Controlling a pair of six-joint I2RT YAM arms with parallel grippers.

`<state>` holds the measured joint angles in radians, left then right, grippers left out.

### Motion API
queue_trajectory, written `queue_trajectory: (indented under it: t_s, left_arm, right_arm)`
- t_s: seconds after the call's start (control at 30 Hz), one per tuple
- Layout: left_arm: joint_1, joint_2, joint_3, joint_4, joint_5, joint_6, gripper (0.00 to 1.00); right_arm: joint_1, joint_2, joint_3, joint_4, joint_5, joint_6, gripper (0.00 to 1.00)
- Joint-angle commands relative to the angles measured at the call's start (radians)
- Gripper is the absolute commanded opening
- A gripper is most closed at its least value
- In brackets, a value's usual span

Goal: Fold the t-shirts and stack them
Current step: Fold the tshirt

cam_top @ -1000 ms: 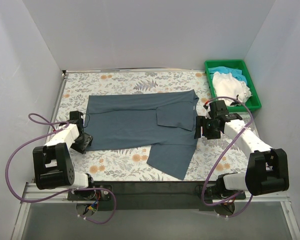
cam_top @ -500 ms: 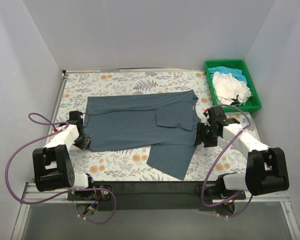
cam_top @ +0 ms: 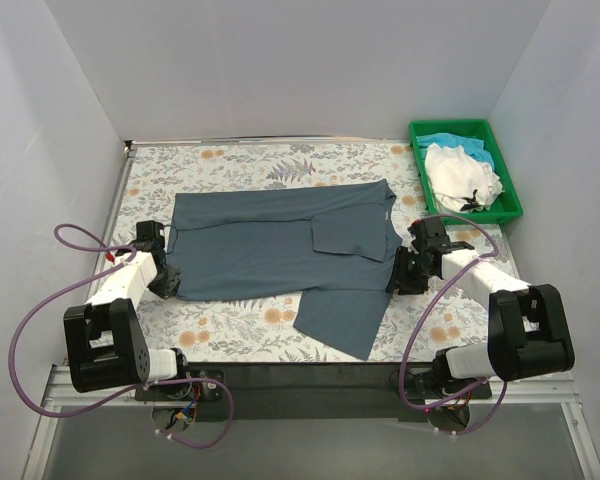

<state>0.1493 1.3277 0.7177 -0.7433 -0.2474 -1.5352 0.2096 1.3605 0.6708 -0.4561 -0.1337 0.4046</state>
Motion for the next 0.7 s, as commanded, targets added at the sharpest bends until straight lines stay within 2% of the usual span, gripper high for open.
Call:
queue_trajectory:
  t_s: [0.0, 0.13, 0.23, 0.27, 0.3, 0.53, 0.67]
  left_arm:
    - [0.006, -0.03, 0.011, 0.007, -0.033, 0.017, 0.0]
    - [0.006, -0.025, 0.015, 0.004, -0.035, 0.02, 0.0]
    - [0.006, -0.019, 0.032, -0.011, -0.039, 0.02, 0.0]
    - [0.006, -0.018, 0.038, -0.027, -0.043, 0.021, 0.0]
    - [0.006, -0.015, 0.054, -0.037, -0.053, 0.02, 0.0]
    - [0.007, -0.028, 0.129, -0.074, -0.07, 0.052, 0.0]
    - [0.006, 0.011, 0.21, -0.087, -0.072, 0.084, 0.0]
  right_arm:
    - [0.004, 0.023, -0.025, 0.036, -0.003, 0.02, 0.38]
    - [0.004, 0.031, -0.028, 0.034, -0.006, 0.008, 0.3]
    - [0.001, 0.04, -0.007, 0.005, -0.006, -0.007, 0.16]
    - [0.001, 0.04, 0.001, -0.033, 0.0, -0.015, 0.06]
    - [-0.001, 0.04, 0.009, -0.052, 0.014, -0.023, 0.01]
    - [-0.052, 0.008, 0.116, -0.2, 0.02, -0.116, 0.01]
    - [-0.067, 0.072, 0.289, -0.282, -0.003, -0.153, 0.01]
